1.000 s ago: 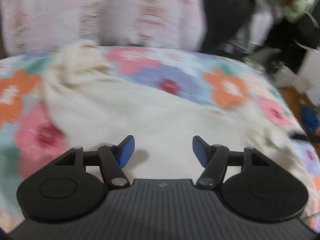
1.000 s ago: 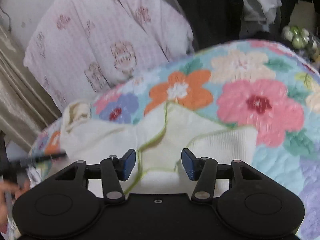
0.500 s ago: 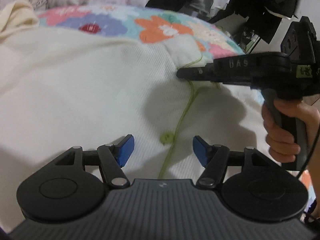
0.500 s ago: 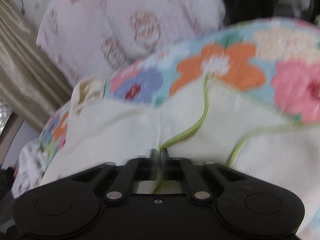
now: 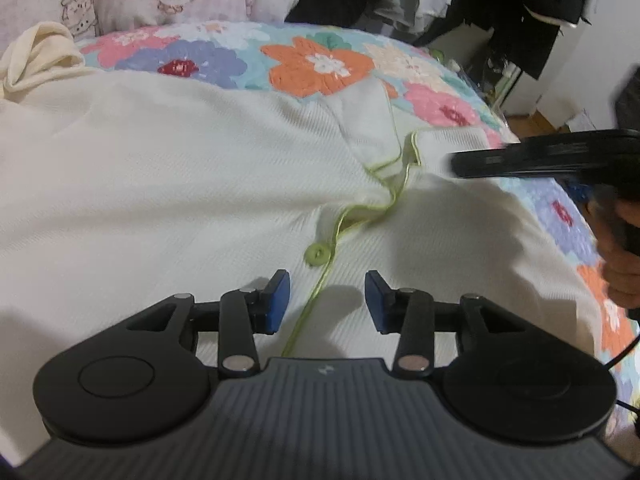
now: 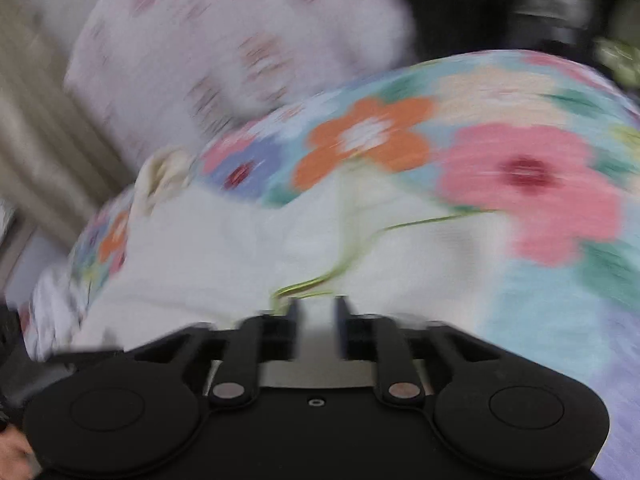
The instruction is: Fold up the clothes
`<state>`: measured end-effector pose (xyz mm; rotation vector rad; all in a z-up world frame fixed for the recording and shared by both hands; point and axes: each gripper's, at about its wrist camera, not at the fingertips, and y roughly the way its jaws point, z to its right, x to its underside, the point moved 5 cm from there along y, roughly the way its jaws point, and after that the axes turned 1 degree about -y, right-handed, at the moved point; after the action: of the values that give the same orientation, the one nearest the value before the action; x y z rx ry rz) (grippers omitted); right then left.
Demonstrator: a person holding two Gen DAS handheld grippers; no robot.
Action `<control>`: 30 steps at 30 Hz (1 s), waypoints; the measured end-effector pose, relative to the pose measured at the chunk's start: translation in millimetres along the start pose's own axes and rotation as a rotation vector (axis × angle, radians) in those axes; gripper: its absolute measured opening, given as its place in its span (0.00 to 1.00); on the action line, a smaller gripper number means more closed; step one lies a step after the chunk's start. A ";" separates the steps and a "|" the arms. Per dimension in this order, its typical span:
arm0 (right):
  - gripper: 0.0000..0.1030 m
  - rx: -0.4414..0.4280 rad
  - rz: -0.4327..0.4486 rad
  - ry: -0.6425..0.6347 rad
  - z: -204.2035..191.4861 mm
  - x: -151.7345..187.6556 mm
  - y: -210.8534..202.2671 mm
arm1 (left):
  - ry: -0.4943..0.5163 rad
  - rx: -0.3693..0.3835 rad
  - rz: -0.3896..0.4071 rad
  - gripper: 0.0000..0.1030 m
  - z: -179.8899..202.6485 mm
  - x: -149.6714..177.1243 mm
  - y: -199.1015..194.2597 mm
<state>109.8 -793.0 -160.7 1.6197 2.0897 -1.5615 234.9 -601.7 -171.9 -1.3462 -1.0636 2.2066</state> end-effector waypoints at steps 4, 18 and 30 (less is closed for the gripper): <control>0.53 0.077 0.043 0.149 50.5 9.5 -26.6 | 0.027 -0.058 0.051 0.53 5.2 -10.8 8.2; 0.04 0.055 0.156 0.055 71.4 -13.2 -2.8 | -0.006 0.041 0.025 0.12 -3.8 2.2 6.9; 0.50 0.269 0.147 0.036 80.6 3.1 -37.2 | -0.139 -0.024 -0.009 0.43 3.6 38.8 -23.6</control>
<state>41.1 -846.9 -176.9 1.8482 1.7908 -1.8382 210.7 -563.4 -176.9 -1.2094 -1.1462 2.3160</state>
